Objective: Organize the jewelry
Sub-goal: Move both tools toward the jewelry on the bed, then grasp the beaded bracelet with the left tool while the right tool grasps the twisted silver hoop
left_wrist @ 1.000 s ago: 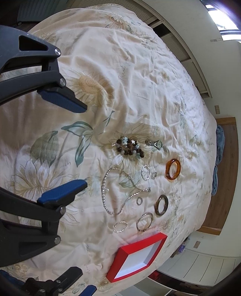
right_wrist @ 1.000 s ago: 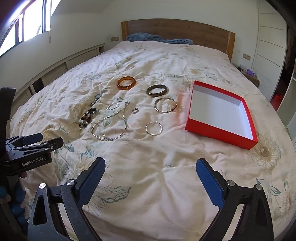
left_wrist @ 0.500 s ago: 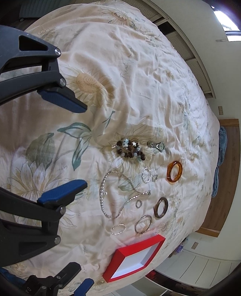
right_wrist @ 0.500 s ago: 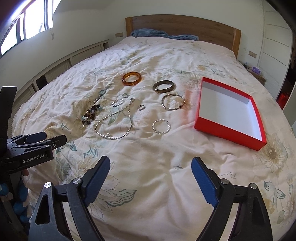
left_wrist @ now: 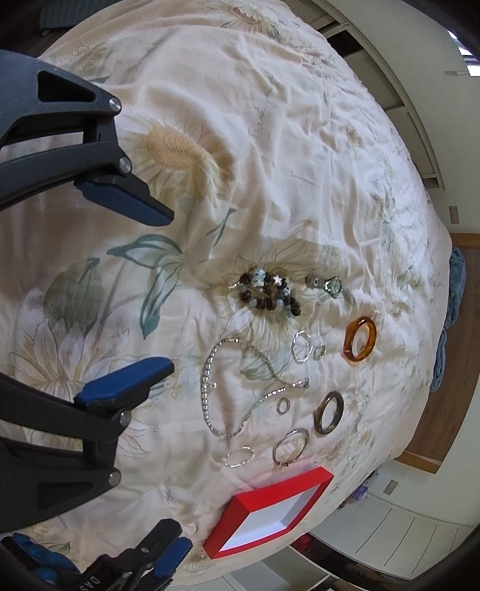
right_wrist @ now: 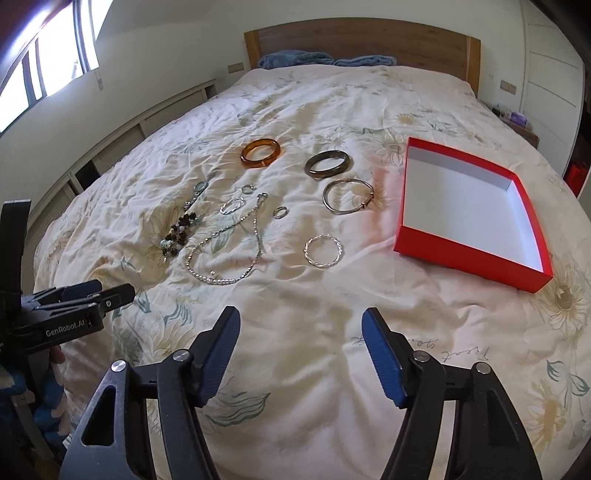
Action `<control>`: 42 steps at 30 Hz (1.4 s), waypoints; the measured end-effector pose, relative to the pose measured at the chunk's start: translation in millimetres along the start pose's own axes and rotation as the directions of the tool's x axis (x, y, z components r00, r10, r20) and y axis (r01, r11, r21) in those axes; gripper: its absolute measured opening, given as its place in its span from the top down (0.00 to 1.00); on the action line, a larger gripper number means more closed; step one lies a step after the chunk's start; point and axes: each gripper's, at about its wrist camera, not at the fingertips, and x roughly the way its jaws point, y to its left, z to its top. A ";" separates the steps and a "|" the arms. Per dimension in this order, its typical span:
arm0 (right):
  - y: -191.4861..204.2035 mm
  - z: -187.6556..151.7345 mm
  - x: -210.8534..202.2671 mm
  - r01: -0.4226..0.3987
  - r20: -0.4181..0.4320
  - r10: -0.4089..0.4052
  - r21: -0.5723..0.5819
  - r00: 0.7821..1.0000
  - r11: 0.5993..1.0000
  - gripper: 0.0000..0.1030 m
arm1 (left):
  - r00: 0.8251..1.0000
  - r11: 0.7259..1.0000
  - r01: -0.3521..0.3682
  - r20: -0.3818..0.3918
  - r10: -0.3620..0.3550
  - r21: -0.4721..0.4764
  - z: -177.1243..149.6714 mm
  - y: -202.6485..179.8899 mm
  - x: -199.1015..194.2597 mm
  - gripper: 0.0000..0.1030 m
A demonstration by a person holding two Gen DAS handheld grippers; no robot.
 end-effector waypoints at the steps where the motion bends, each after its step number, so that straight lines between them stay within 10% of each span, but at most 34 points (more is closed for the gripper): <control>1: -2.0 0.8 2.2 -0.003 -0.001 0.003 0.005 1.000 1.000 0.37 | 1.000 1.000 0.005 -0.003 -0.005 0.000 0.8 -0.6 2.2 0.32; 8: -9.8 5.3 18.5 -0.015 -0.023 0.015 0.014 1.000 1.000 0.40 | 0.999 0.999 0.036 -0.038 -0.036 -0.006 6.2 -4.6 21.5 0.45; 26: -22.1 31.7 55.7 -0.030 -0.037 0.031 0.027 0.999 0.999 0.40 | 1.000 0.999 0.010 -0.014 -0.011 -0.047 44.6 10.1 47.6 0.45; 42: -28.6 38.8 90.7 -0.021 -0.071 0.026 0.065 0.997 0.998 0.40 | 0.986 0.990 0.116 -0.109 -0.124 -0.081 33.1 -8.2 78.0 0.45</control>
